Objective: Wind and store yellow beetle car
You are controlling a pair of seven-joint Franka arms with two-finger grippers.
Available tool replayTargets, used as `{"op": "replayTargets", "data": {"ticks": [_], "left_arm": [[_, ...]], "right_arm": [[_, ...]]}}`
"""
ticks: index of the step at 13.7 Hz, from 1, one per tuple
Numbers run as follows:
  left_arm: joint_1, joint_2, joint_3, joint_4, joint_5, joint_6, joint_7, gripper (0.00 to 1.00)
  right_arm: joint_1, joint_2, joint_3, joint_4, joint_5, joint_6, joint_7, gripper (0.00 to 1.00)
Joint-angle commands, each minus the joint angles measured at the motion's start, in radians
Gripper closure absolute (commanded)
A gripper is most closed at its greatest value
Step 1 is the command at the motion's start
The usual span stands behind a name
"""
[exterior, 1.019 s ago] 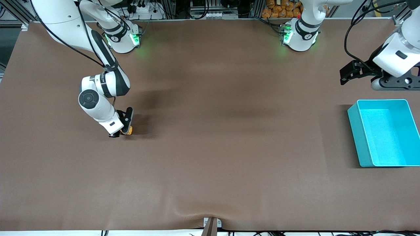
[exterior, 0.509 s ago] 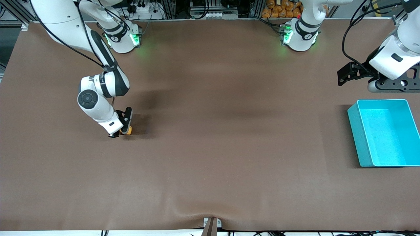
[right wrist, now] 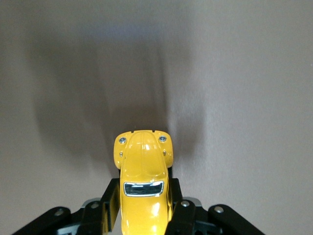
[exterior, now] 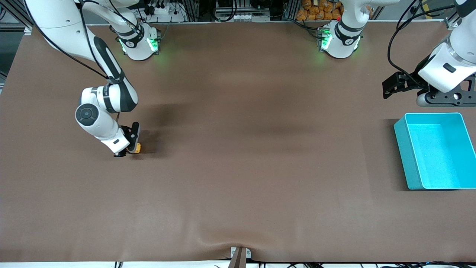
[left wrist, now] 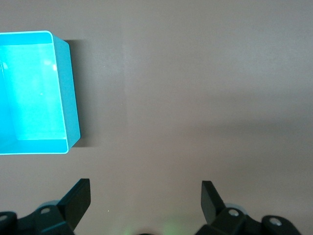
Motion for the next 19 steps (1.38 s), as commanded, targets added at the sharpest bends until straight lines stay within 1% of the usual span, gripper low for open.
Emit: {"op": "replayTargets", "data": {"ticks": [1,11,16,17,18,19], "left_arm": [[0.0,0.001,-0.001,0.009,-0.019,0.006,-0.016,0.0],[-0.002,-0.003,-0.001,0.011,-0.019,0.004,-0.017,0.0],[0.005,-0.002,-0.001,0.011,-0.019,0.004,-0.016,0.0],[0.003,0.0,-0.001,0.01,-0.019,0.006,-0.017,0.0],[0.003,0.0,-0.001,0.006,-0.017,0.004,-0.017,0.0],[0.003,-0.003,-0.001,0.005,-0.017,0.004,-0.017,0.0]], "right_arm": [[-0.056,0.021,0.008,0.004,-0.022,0.015,-0.059,0.65],[-0.207,0.017,0.005,0.006,-0.026,0.013,-0.15,0.65],[-0.244,0.018,0.006,0.006,-0.026,0.012,-0.156,0.63],[-0.246,0.02,0.006,0.007,-0.026,0.009,-0.159,0.62],[-0.249,0.018,0.006,0.011,-0.026,0.009,-0.161,0.57],[-0.254,0.017,0.006,0.017,-0.025,0.009,-0.159,0.46]]}}
